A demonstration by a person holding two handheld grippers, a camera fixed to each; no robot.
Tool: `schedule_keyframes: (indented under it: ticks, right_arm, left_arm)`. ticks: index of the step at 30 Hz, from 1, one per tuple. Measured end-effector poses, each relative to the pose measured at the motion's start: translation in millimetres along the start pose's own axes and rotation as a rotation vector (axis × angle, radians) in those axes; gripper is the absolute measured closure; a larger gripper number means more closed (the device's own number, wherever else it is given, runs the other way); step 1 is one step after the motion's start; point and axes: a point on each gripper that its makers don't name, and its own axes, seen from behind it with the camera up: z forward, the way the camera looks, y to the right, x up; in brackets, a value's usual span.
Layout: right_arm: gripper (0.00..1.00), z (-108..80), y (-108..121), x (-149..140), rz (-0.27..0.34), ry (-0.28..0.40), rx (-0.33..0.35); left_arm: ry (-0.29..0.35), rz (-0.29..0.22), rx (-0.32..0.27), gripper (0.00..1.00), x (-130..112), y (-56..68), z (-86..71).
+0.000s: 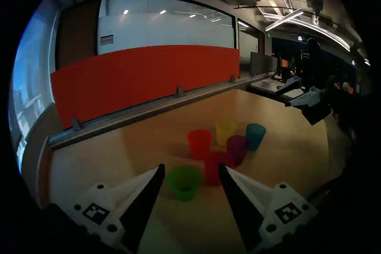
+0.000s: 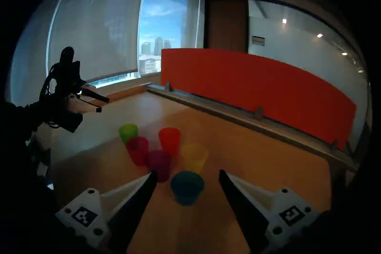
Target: Pour water
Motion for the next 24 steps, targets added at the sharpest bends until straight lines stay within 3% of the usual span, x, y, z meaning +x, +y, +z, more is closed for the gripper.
schedule_keyframes:
  ticks: [24]
  right_arm:
    - [0.0,29.3,0,-54,0.033,-0.1,0.016]
  left_arm:
    - [-0.154,-0.008,-0.014,0.17,-63,-1.9,20.2]
